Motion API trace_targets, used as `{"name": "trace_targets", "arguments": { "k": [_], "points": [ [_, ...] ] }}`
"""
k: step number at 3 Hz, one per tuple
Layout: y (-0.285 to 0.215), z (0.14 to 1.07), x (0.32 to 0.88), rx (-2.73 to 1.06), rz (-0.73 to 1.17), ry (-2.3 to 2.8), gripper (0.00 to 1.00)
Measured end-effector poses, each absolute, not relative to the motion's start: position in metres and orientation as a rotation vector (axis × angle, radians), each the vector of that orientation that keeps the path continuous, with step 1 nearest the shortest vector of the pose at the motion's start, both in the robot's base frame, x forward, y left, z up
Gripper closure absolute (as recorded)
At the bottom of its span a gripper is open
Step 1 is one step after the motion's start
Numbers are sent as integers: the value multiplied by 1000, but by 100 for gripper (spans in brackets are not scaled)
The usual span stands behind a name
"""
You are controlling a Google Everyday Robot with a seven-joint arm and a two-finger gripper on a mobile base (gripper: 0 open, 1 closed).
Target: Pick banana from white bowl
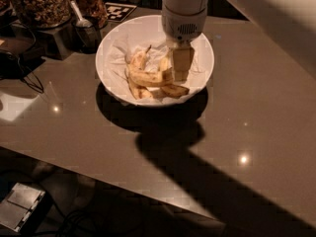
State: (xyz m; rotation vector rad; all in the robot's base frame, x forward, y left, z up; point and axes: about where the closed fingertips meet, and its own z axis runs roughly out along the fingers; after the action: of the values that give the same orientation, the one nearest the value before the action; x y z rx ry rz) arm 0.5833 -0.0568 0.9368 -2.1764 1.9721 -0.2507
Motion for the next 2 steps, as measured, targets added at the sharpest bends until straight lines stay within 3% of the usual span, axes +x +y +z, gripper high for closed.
{"name": "trace_targets", "arguments": {
  "k": [2],
  "points": [
    [-49, 932, 600, -2233, -271, 1930, 38]
  ]
}}
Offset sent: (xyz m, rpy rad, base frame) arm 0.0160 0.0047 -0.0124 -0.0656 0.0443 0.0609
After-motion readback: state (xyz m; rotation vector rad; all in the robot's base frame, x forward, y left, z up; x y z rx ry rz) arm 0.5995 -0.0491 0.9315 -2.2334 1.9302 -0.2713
